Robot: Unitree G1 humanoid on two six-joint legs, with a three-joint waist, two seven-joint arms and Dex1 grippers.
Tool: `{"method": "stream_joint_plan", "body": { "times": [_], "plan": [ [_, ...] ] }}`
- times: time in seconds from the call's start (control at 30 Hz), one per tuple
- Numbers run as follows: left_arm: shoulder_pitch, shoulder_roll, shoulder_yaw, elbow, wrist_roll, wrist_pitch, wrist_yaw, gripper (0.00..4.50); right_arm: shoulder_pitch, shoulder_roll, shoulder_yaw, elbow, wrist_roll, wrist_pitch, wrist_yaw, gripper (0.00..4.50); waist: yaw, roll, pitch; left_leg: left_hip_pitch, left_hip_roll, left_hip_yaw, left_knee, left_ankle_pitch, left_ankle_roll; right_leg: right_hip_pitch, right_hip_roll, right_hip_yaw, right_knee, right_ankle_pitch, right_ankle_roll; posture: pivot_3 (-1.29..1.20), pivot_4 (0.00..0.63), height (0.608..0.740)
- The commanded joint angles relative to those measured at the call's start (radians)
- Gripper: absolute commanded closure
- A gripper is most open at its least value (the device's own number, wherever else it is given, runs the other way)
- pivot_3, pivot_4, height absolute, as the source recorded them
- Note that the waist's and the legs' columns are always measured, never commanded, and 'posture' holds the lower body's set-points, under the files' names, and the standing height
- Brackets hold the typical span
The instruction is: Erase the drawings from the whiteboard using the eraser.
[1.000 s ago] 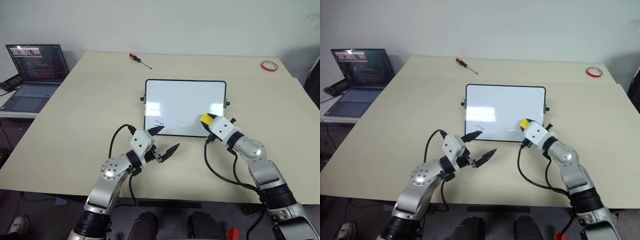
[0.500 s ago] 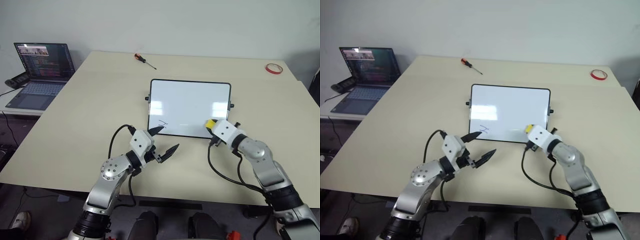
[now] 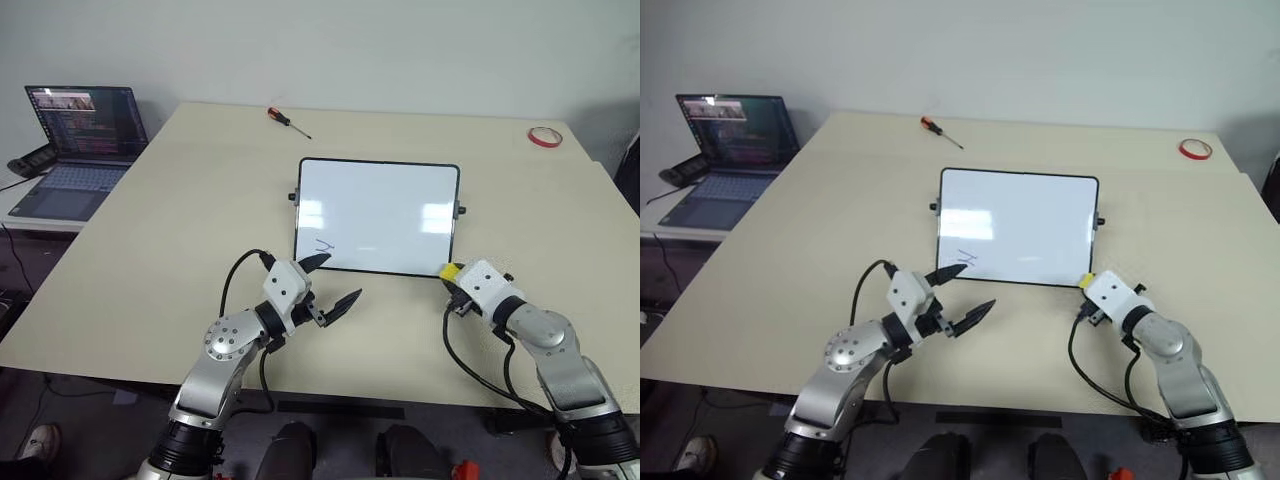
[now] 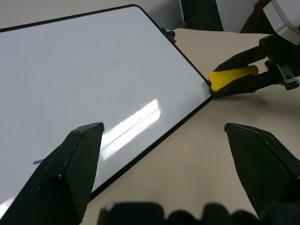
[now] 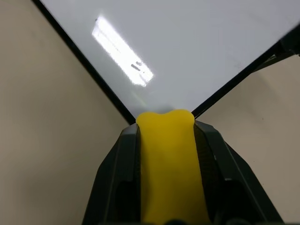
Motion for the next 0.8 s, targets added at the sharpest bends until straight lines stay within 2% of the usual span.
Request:
{"method": "stream_joint_plan", "body": {
  "times": [0.03, 0.13, 0.3, 0.57, 0.67, 0.8],
  "plan": [
    [-0.003, 0.008, 0.008, -0.037, -0.004, -0.018, -0.006, 0.0, -0.021, 0.045, -0.049, -0.068, 0.082, -0.068, -0.014, 3.25, -0.004, 0.001, 0.002, -0.001, 0.0, 0.0, 0.0, 0.0, 0.0, -0.001, 0.0, 0.0, 0.0, 0.0, 0.0, 0.0, 0.15, 0.74],
    [0.012, 0.022, 0.021, -0.05, -0.004, -0.021, -0.003, 0.0, -0.015, 0.089, -0.081, -0.11, 0.156, -0.127, -0.012, 3.25, -0.005, 0.002, 0.003, -0.006, 0.0, 0.0, -0.001, 0.0, 0.0, -0.006, 0.0, 0.0, 0.001, 0.003, -0.005, 0.0, 0.15, 0.74],
    [0.056, 0.038, 0.042, -0.077, -0.003, -0.008, 0.02, 0.0, 0.021, 0.094, -0.078, -0.138, 0.166, -0.187, -0.011, 3.25, -0.005, 0.002, 0.003, -0.009, -0.001, 0.0, -0.001, 0.0, 0.0, -0.01, 0.0, 0.0, 0.001, 0.003, -0.005, 0.0, 0.15, 0.74],
    [0.26, -0.044, 0.156, -0.184, 0.001, 0.038, 0.235, 0.0, 0.23, 0.134, -0.059, -0.233, 0.111, -0.263, -0.091, 3.25, -0.005, 0.002, 0.003, -0.009, -0.001, 0.001, -0.002, 0.0, 0.0, -0.011, -0.002, 0.001, 0.001, 0.002, -0.005, 0.0, 0.15, 0.74],
    [0.27, -0.05, 0.183, -0.175, 0.043, 0.047, 0.293, 0.0, 0.209, 0.156, -0.029, -0.21, 0.099, -0.269, -0.105, 3.25, -0.005, 0.002, 0.004, -0.009, 0.0, 0.001, -0.002, 0.0, 0.0, -0.011, -0.001, 0.001, 0.001, 0.001, -0.005, 0.0, 0.15, 0.74],
    [0.235, -0.053, 0.195, -0.161, 0.048, 0.054, 0.316, 0.0, 0.085, 0.196, 0.024, -0.128, 0.091, -0.285, -0.109, 3.25, -0.012, 0.002, 0.004, -0.007, 0.001, 0.001, -0.001, 0.0, -0.001, -0.01, 0.0, 0.001, 0.003, -0.001, -0.002, 0.0, 0.15, 0.74]
  ]
}}
